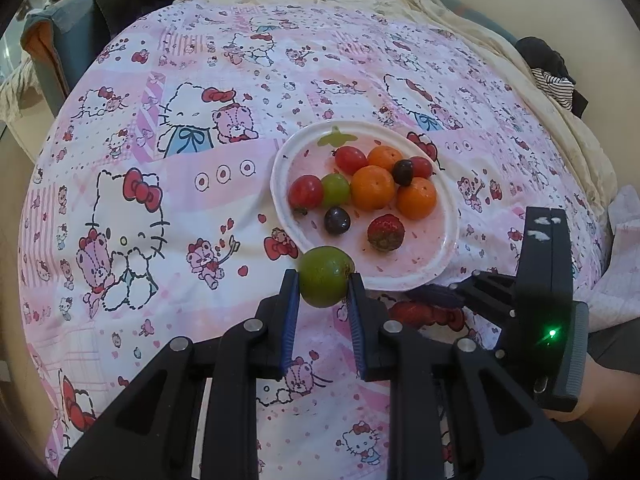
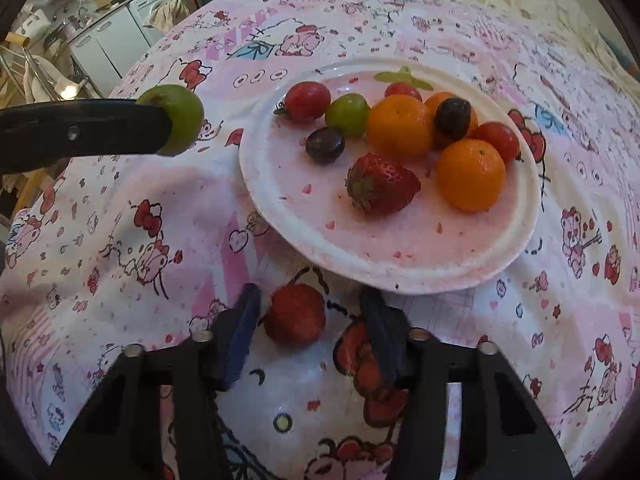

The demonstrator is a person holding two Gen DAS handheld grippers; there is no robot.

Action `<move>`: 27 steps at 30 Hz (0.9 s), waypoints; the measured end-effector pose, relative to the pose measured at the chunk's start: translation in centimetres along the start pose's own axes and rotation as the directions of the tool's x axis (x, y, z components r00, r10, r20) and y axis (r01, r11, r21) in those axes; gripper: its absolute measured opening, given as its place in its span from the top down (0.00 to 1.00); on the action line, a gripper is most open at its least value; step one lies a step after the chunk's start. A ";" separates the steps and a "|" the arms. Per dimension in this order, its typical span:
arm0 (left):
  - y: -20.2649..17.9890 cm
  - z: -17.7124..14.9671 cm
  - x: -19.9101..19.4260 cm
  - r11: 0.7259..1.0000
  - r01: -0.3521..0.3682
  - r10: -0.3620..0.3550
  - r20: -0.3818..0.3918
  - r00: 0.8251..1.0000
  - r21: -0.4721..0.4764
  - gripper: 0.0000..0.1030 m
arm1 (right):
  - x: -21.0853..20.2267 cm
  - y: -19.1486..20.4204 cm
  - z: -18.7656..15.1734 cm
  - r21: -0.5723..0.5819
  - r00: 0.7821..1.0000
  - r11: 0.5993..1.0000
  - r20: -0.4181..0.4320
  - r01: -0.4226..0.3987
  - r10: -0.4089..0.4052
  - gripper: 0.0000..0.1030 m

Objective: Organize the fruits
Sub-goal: 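Carry the green grape with the left tool over the plate while the right tool carries the strawberry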

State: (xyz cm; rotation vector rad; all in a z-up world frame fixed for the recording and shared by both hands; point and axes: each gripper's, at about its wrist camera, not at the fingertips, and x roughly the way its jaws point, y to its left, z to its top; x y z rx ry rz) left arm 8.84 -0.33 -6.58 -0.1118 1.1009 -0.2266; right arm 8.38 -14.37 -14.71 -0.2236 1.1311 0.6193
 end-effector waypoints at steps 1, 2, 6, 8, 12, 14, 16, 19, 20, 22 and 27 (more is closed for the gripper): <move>0.1 0.0 0.0 1.000 -0.001 0.001 -0.001 1.000 -0.003 0.81 | 0.0 0.0 0.1 0.000 1.000 1.000 0.000 -0.004 0.004 0.75; 0.1 0.0 0.0 1.000 -0.002 0.002 -0.001 1.000 -0.004 0.81 | 0.0 -0.1 0.1 0.002 1.000 1.000 -0.002 -0.011 0.011 0.75; 0.3 0.1 0.1 1.000 -0.003 0.003 -0.001 1.000 -0.015 0.81 | -0.7 -0.4 0.0 0.022 1.000 0.999 0.003 -0.030 0.030 0.76; 0.1 0.3 0.0 1.000 0.001 -0.001 0.001 1.000 -0.014 0.81 | -1.2 -0.5 -0.1 0.031 0.999 0.999 0.009 -0.036 0.036 0.76; -0.3 0.3 -0.2 1.000 0.007 -0.007 0.009 1.000 -0.004 0.81 | -2.7 -0.4 -0.3 0.053 0.998 0.997 0.024 -0.056 0.055 0.76; -0.4 0.5 -0.4 1.000 0.010 -0.010 0.015 1.000 -0.002 0.81 | -3.9 -0.6 -0.1 0.069 0.997 0.995 0.046 -0.070 0.067 0.76; -0.4 0.6 -0.4 1.000 0.011 -0.011 0.022 1.000 -0.005 0.81 | -5.4 -1.0 0.2 0.088 0.994 0.992 0.078 -0.086 0.079 0.76; -0.6 1.0 -0.1 1.000 0.014 -0.014 0.024 1.000 -0.003 0.81 | -7.6 -2.2 1.1 0.138 0.984 0.984 0.154 -0.110 0.088 0.76; -0.7 1.2 0.0 1.000 0.013 -0.013 0.024 1.000 0.003 0.81 | -8.1 -2.8 1.5 0.156 0.980 0.981 0.177 -0.116 0.088 0.76; -1.2 1.6 0.8 1.000 0.006 -0.006 0.017 1.000 0.022 0.81 | -8.3 -4.0 2.7 0.186 0.976 0.976 0.203 -0.117 0.078 0.76; -2.4 2.9 2.4 0.997 -0.018 0.017 0.012 1.000 0.078 0.81 | -6.4 -6.1 4.8 0.241 0.979 0.967 0.200 -0.085 0.036 0.76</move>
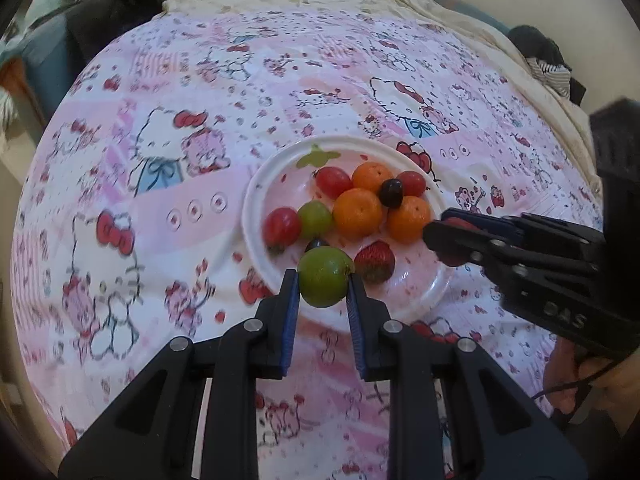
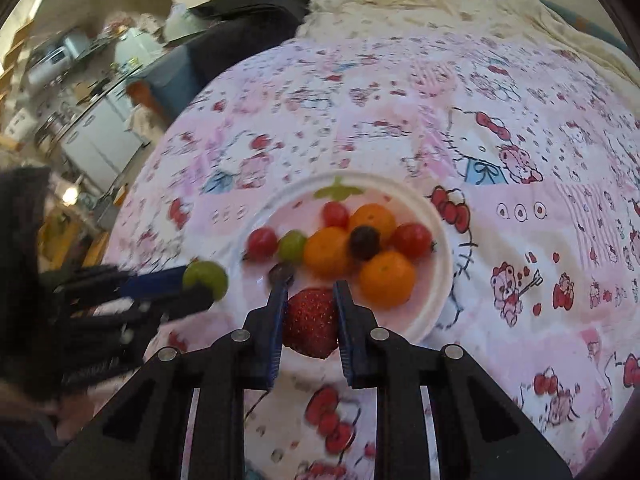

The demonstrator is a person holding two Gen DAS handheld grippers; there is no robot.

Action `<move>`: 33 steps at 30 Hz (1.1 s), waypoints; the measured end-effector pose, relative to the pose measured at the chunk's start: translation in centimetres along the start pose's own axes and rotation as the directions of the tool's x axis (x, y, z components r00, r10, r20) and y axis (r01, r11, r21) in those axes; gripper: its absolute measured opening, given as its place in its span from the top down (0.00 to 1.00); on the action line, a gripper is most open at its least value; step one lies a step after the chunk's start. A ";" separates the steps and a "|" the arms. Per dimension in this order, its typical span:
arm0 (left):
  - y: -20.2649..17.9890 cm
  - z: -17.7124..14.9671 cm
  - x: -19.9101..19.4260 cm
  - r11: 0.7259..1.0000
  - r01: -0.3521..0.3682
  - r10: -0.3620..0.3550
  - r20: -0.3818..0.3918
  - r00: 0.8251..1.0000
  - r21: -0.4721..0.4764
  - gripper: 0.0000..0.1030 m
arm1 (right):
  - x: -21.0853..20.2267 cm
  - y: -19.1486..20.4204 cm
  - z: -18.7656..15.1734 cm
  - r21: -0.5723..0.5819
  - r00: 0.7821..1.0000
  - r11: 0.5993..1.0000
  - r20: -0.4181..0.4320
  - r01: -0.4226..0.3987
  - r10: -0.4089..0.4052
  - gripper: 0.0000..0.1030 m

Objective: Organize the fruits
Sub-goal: 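Carry the green grape with the left tool over the plate while the right tool carries the strawberry, then open the left tool to drop the grape while the right tool releases the strawberry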

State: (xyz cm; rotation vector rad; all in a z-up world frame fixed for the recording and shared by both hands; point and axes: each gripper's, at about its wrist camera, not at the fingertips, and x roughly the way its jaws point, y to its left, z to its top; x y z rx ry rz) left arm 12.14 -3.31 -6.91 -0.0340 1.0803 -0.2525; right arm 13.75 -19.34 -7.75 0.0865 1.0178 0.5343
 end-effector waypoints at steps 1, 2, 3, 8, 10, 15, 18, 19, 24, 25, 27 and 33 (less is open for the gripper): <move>-0.2 0.3 0.3 1.000 -0.007 0.007 0.001 1.000 0.011 0.81 | 0.6 -0.6 0.1 0.025 1.000 1.000 -0.004 -0.002 0.003 0.76; -0.3 0.6 0.7 1.000 -0.011 0.011 -0.001 1.000 0.017 0.81 | 0.9 -1.0 0.2 0.039 1.000 0.999 -0.010 0.002 -0.001 0.76; -0.4 0.9 1.1 1.000 -0.011 0.011 -0.004 1.000 0.017 0.80 | 1.4 -1.3 0.2 0.048 1.000 0.999 -0.016 0.011 -0.010 0.76; -0.8 1.1 3.1 0.999 -0.022 0.023 -0.033 0.999 0.026 0.80 | 2.1 -2.8 -0.1 0.104 0.999 0.995 -0.040 0.003 0.001 0.76; -1.2 1.0 3.8 0.998 -0.039 0.041 -0.040 0.998 0.045 0.80 | 2.1 -3.0 -0.1 0.121 0.999 0.993 -0.040 -0.006 0.011 0.76; -1.4 0.7 4.5 0.997 -0.057 0.060 -0.050 0.997 0.058 0.80 | 2.2 -3.1 -0.3 0.131 0.998 0.991 -0.052 -0.011 0.018 0.75; -1.5 0.7 4.6 0.997 -0.055 0.058 -0.054 0.997 0.057 0.80 | 2.3 -3.5 -0.5 0.172 0.997 0.985 -0.068 -0.029 0.041 0.72; -1.5 0.7 4.7 0.997 -0.053 0.056 -0.060 0.997 0.056 0.80 | 2.3 -3.8 -0.5 0.192 0.996 0.981 -0.073 -0.038 0.053 0.72; -1.7 0.5 5.0 0.997 -0.050 0.056 -0.091 0.994 0.064 0.66 | 1.6 -4.3 -0.5 0.225 0.997 0.974 -0.057 -0.031 0.045 0.31; -1.8 0.4 4.9 0.997 -0.047 0.053 -0.085 0.995 0.067 0.50 | 1.2 -4.4 -0.5 0.228 0.998 0.973 -0.039 -0.031 0.040 0.18; -2.0 0.5 4.2 0.997 -0.049 0.053 -0.060 0.997 0.066 0.30 | 0.5 -4.3 -0.4 0.228 1.000 0.973 -0.002 -0.029 0.031 0.17; -1.7 0.9 2.4 0.999 -0.033 0.033 -0.019 0.999 0.031 0.23 | -1.1 -4.6 0.5 0.250 0.998 0.967 0.042 -0.059 0.050 0.15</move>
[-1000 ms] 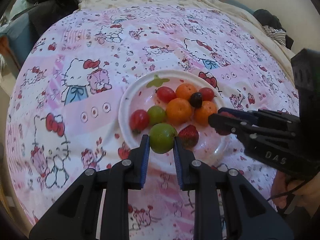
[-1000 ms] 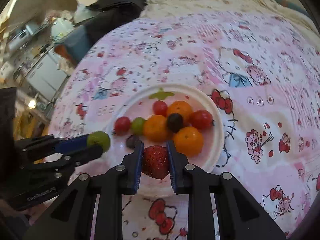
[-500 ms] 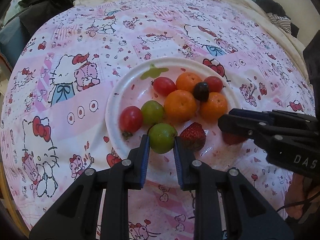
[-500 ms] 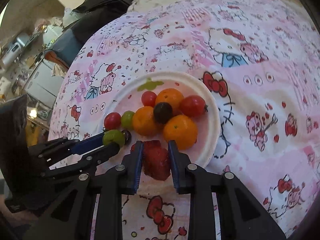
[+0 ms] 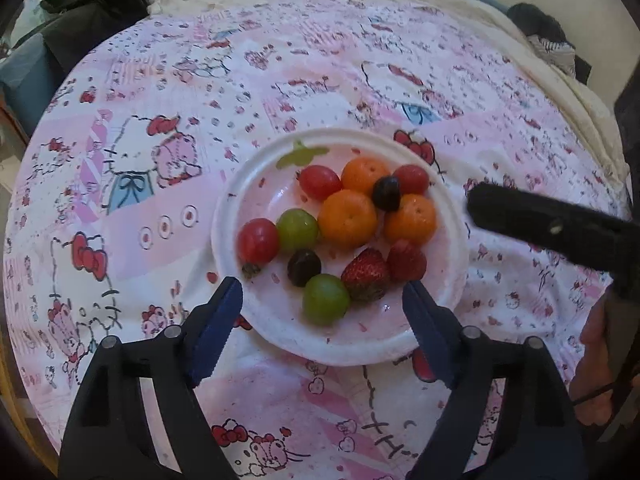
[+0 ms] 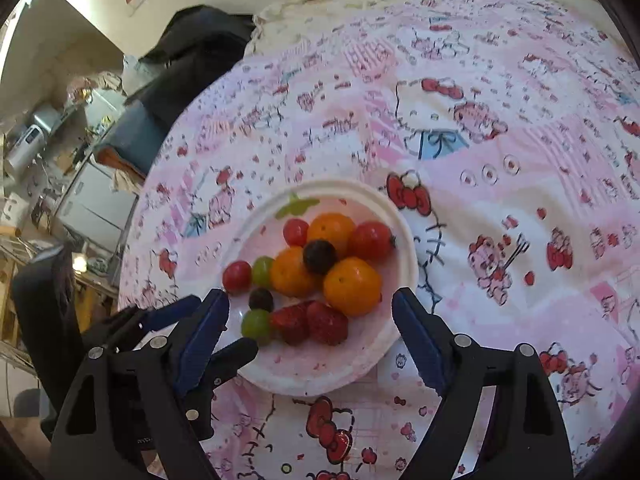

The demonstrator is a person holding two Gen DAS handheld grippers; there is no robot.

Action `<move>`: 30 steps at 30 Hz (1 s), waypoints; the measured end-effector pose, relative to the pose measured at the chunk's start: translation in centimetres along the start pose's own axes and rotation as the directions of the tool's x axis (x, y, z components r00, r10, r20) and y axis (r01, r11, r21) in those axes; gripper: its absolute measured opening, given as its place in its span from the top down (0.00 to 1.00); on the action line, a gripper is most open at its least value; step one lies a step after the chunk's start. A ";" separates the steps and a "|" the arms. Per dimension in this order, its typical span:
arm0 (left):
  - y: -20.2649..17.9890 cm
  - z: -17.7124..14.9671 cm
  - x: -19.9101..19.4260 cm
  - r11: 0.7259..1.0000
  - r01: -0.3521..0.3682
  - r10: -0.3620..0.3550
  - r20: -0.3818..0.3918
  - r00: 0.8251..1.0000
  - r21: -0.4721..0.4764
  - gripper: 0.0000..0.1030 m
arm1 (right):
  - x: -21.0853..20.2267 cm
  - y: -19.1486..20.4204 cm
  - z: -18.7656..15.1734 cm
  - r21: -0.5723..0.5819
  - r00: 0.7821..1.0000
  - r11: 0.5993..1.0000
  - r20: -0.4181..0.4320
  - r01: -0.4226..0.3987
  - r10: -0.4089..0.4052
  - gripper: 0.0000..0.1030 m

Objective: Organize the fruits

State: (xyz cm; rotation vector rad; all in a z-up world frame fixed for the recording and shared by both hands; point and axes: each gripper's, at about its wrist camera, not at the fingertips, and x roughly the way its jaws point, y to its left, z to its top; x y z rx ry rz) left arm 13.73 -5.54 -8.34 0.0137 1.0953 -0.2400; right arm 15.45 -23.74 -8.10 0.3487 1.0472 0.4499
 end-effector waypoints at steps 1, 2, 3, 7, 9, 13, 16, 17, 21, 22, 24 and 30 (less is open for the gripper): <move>0.1 0.0 -0.3 1.000 0.001 -0.001 0.009 1.000 -0.008 0.23 | -0.5 0.0 0.2 0.005 1.000 1.000 0.010 -0.002 0.002 0.13; 0.3 0.1 -0.8 1.000 0.002 -0.001 0.021 1.000 -0.017 0.23 | -0.9 0.0 0.4 0.009 1.000 1.000 0.017 -0.003 0.003 0.13; 0.5 0.1 -1.3 1.000 -0.005 0.006 0.035 0.999 -0.025 0.23 | -1.5 0.0 0.5 0.016 1.000 1.000 0.024 -0.007 0.006 0.13; 1.6 -0.2 -4.5 0.997 -0.046 0.053 0.110 0.992 -0.063 0.23 | -4.2 0.3 0.8 0.019 0.998 1.000 0.058 -0.018 0.016 0.13; 2.3 -0.3 -6.3 0.994 -0.059 0.073 0.148 0.986 -0.093 0.23 | -5.6 0.6 0.8 0.007 0.997 1.000 0.077 -0.008 0.008 0.12; 3.9 -1.1 -9.6 0.986 -0.080 0.110 0.209 0.972 -0.145 0.23 | -8.8 1.6 0.3 -0.020 0.993 1.000 0.120 0.017 -0.014 0.04; 4.7 -2.1 -11.6 0.978 -0.105 0.147 0.240 0.959 -0.180 0.23 | -10.7 2.4 -0.6 -0.044 0.990 0.998 0.136 0.034 -0.027 0.01; 4.8 -2.5 -12.1 0.976 -0.111 0.157 0.249 0.956 -0.187 0.23 | -11.2 2.6 -1.0 -0.053 0.988 0.998 0.150 0.044 -0.036 0.00; 4.2 -4.2 -14.3 0.976 -0.132 0.177 0.281 0.943 -0.174 0.23 | -12.9 3.2 -2.9 -0.071 0.978 0.994 0.193 0.087 -0.072 0.00; 4.0 -4.6 -14.7 0.976 -0.137 0.182 0.286 0.941 -0.170 0.23 | -13.2 3.3 -3.4 -0.068 0.975 0.993 0.205 0.099 -0.083 0.00; 3.6 -5.5 -15.5 0.976 -0.137 0.183 0.296 0.938 -0.169 0.22 | -13.5 3.6 -4.5 -0.064 0.969 0.990 0.223 0.122 -0.105 0.00; 2.5 -8.0 -16.4 0.974 -0.149 0.195 0.300 0.934 -0.170 0.16 | -13.7 4.9 -6.9 -0.079 0.956 0.983 0.257 0.167 -0.142 0.00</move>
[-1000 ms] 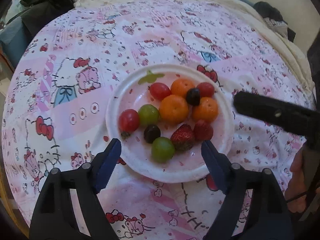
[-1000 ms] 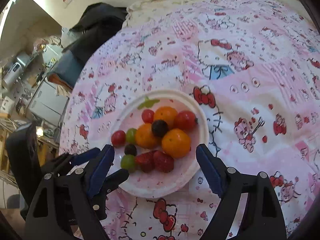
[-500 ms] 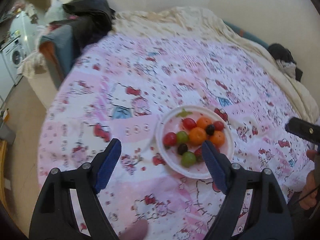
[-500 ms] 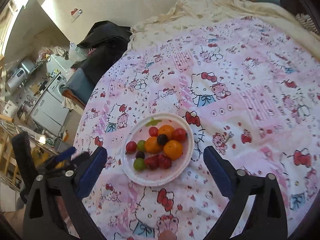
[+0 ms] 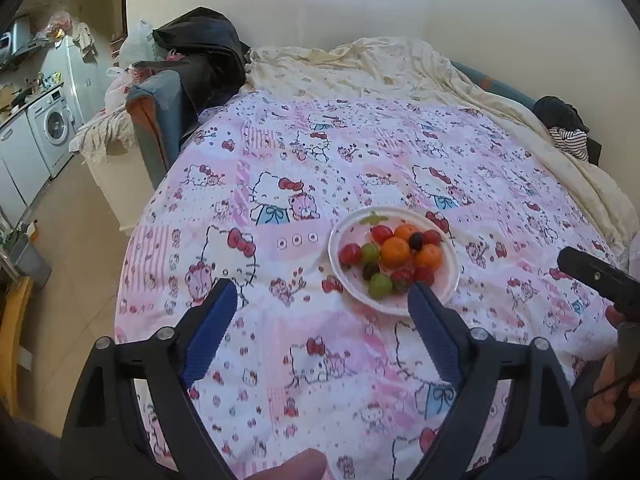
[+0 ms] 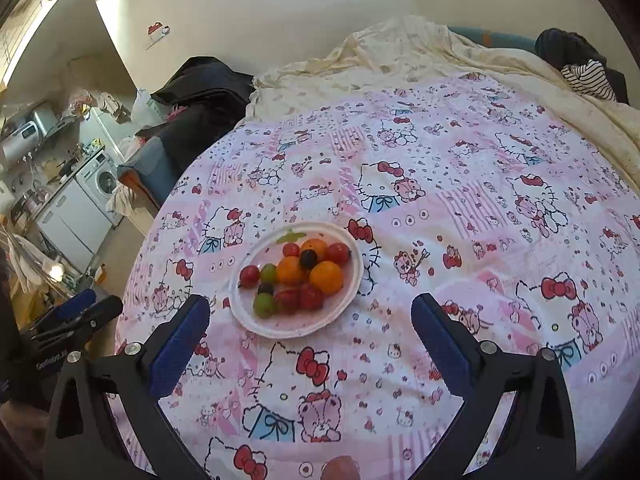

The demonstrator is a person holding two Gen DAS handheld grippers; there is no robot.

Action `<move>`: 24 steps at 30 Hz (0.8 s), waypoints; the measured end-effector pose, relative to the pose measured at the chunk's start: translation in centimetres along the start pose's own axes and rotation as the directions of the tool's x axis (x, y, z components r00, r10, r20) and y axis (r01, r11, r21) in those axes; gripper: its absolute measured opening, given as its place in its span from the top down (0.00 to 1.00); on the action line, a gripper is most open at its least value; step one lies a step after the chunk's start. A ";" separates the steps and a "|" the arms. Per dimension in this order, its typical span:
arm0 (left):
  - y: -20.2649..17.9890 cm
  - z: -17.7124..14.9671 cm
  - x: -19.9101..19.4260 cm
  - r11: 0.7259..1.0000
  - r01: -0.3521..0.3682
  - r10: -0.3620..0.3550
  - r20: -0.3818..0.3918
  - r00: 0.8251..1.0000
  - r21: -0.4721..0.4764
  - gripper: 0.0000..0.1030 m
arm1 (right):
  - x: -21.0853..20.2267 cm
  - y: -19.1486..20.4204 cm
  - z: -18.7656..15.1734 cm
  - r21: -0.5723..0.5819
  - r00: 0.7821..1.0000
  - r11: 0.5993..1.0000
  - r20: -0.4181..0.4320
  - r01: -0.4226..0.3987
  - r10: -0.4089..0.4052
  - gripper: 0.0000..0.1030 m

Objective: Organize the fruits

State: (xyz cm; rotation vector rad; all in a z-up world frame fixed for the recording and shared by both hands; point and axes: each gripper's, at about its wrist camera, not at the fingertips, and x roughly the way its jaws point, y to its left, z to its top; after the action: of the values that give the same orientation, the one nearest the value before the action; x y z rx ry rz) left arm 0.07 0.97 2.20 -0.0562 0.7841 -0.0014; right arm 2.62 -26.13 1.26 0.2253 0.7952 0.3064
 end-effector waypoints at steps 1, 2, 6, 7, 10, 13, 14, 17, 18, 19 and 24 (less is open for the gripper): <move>-0.1 -0.4 -0.3 1.000 -0.003 0.003 0.002 1.000 0.002 0.14 | -0.2 0.3 -0.4 -0.006 1.000 1.000 0.011 0.003 -0.003 0.00; -0.2 -0.6 -0.5 1.000 -0.003 0.003 0.004 1.000 0.002 0.14 | -0.4 0.6 -0.8 -0.013 1.000 1.000 0.019 0.010 -0.010 0.00; -0.2 -1.5 -1.3 1.000 -0.022 0.022 0.037 0.999 -0.013 0.00 | -0.3 1.8 -2.2 -0.057 0.999 0.998 0.026 0.038 -0.036 0.00; -0.3 -1.7 -1.3 0.999 -0.027 0.028 0.045 0.999 -0.020 0.00 | -0.3 2.1 -2.5 -0.068 0.999 0.997 0.029 0.045 -0.043 0.00; -0.6 -1.9 -0.8 0.999 -0.029 0.030 0.041 0.999 -0.028 0.00 | 0.0 2.9 -3.0 -0.107 0.997 0.992 0.042 0.072 -0.068 0.00; -0.9 -1.8 -0.6 0.999 -0.024 0.026 0.066 0.997 -0.031 0.00 | 0.0 3.6 -3.1 -0.146 0.994 0.985 0.068 0.089 -0.079 0.00; -1.0 -1.8 -0.6 0.999 -0.029 0.030 0.068 0.997 -0.026 0.00 | 0.0 3.8 -3.1 -0.156 0.994 0.983 0.077 0.094 -0.083 0.00; -1.4 -1.8 -0.5 1.000 -0.026 0.027 0.071 0.997 -0.013 0.00 | 0.2 4.1 -3.2 -0.173 0.993 0.980 0.079 0.103 -0.091 0.00; -1.5 -1.8 -0.5 1.000 -0.025 0.026 0.071 0.997 -0.011 0.00 | 0.2 4.2 -3.2 -0.176 0.993 0.979 0.079 0.105 -0.092 0.00; -1.7 -1.9 -0.5 1.000 -0.021 0.022 0.070 0.997 -0.008 0.00 | 0.2 4.2 -3.2 -0.181 0.992 0.978 0.080 0.107 -0.094 0.00; -1.8 -2.0 -0.6 1.000 -0.023 0.023 0.068 0.997 -0.003 0.00 | 0.1 4.3 -3.2 -0.189 0.991 0.975 0.091 0.116 -0.101 0.00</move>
State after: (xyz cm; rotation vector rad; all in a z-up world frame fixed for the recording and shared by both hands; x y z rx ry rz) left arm -1.70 -0.94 1.28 -0.0491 0.7163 0.0229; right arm -0.47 -21.78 0.37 0.0104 0.6899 0.2678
